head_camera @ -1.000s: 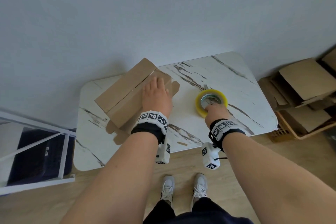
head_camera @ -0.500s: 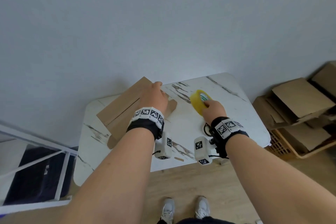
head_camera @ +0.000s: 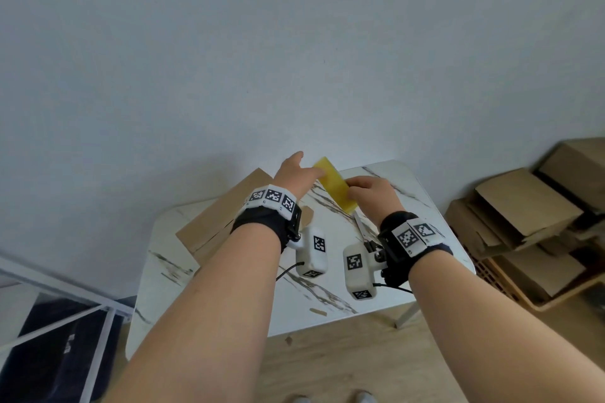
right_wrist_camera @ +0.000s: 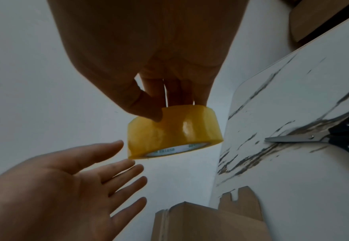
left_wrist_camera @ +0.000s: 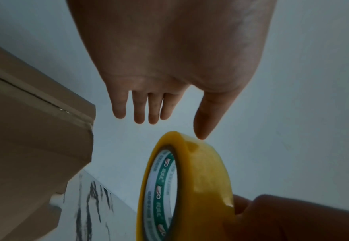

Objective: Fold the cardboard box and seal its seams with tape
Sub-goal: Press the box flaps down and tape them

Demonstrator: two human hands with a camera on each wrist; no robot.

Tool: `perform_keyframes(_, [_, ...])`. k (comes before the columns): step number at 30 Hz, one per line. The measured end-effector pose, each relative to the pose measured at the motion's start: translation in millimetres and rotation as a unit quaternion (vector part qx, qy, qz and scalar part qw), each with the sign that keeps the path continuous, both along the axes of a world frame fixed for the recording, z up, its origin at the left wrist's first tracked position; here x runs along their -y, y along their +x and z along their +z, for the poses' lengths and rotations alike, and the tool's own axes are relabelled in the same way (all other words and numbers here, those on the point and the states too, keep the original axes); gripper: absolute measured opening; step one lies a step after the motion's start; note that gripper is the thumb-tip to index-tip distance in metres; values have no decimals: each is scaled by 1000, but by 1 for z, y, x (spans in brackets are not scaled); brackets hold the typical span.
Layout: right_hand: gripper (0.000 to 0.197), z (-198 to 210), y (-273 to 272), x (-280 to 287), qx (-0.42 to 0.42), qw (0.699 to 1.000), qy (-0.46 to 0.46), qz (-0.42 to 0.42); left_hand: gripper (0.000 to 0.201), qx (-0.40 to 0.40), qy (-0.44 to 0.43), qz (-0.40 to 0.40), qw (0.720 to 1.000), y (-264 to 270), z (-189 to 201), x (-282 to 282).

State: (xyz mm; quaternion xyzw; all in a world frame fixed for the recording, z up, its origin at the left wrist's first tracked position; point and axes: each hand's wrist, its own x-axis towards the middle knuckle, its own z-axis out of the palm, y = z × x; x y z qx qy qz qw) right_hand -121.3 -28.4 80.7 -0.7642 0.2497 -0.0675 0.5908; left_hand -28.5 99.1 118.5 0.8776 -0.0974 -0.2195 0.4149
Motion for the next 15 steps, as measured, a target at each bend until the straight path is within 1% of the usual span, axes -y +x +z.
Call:
perform_keyframes(3, [30,4,-2,-2,6,1000,5,2,64,-18,-32,9,999,1,0,-1])
perform_keyframes(5, [31,5,-1,-2,9,1000,4,2,53,-9,-71,34,997,0,1,-2])
perform_keyframes(7, [31,5,-1,-1,7,1000,2,0,42,14,-85,46,995,-1,1,-4])
perform_keyframes(11, [29,6,-2,-1,4,1000,-5,1,25,67,-57,44,995,-1,2,-5])
perform_keyframes(15, [26,7,-2,-1,-3,1000,-10,0,18,87,-40,53,994,-1,2,-4])
